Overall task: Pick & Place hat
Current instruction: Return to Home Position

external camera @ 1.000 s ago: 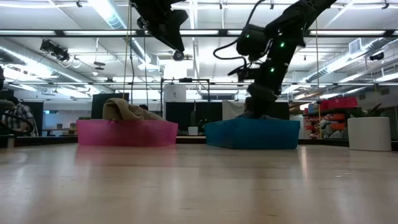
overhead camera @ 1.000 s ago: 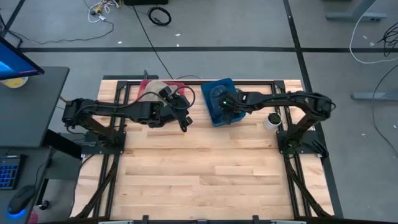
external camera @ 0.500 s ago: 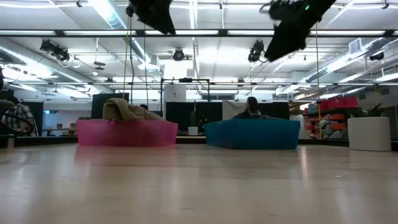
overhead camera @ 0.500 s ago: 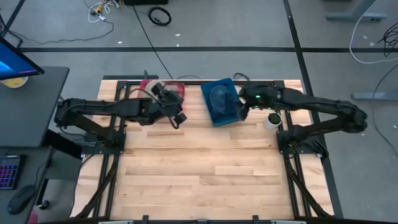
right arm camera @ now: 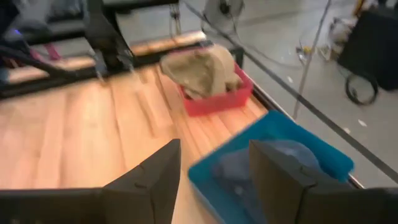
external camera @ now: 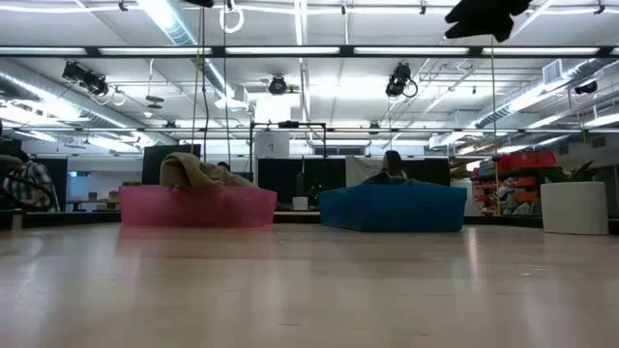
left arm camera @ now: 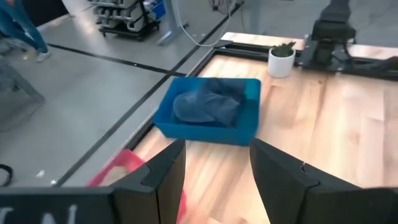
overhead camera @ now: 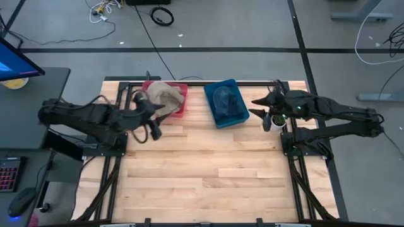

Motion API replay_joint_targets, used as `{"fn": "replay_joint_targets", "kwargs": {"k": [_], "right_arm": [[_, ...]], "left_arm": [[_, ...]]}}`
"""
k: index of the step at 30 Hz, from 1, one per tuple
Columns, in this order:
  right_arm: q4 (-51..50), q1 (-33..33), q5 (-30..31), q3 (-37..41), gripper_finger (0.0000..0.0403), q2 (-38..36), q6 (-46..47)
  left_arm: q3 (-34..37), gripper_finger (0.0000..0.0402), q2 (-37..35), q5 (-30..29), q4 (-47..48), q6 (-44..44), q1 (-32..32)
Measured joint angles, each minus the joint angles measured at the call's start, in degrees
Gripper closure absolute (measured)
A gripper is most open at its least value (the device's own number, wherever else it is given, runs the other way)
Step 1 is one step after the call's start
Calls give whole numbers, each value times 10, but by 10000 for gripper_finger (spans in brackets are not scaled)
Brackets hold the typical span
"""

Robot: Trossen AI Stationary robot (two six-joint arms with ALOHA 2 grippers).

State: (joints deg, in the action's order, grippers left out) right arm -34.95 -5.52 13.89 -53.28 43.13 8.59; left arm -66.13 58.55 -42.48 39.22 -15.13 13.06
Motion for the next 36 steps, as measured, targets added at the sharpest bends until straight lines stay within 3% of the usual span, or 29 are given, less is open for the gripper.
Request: {"fn": "replay_joint_targets", "kwargs": {"k": [9, 13, 18, 28, 34, 36], "right_arm": [[108, 38, -26, 154, 211, -140, 4], [135, 41, -29, 189, 211, -205, -7], [153, 41, -32, 225, 211, -291, -31], [196, 41, -49, 349, 211, -432, -20], [241, 41, -49, 404, 211, -430, -17], [270, 41, -49, 422, 211, -431, -17]], "left_arm": [[183, 218, -132, -12, -100, -8, 52], [239, 220, -193, -5, -163, 54, 58], [334, 230, -265, 71, -262, 150, 59], [514, 236, -395, 79, -461, 274, 57], [562, 237, -448, 204, -526, 299, 30], [576, 237, -452, 221, -549, 299, 13]]}}
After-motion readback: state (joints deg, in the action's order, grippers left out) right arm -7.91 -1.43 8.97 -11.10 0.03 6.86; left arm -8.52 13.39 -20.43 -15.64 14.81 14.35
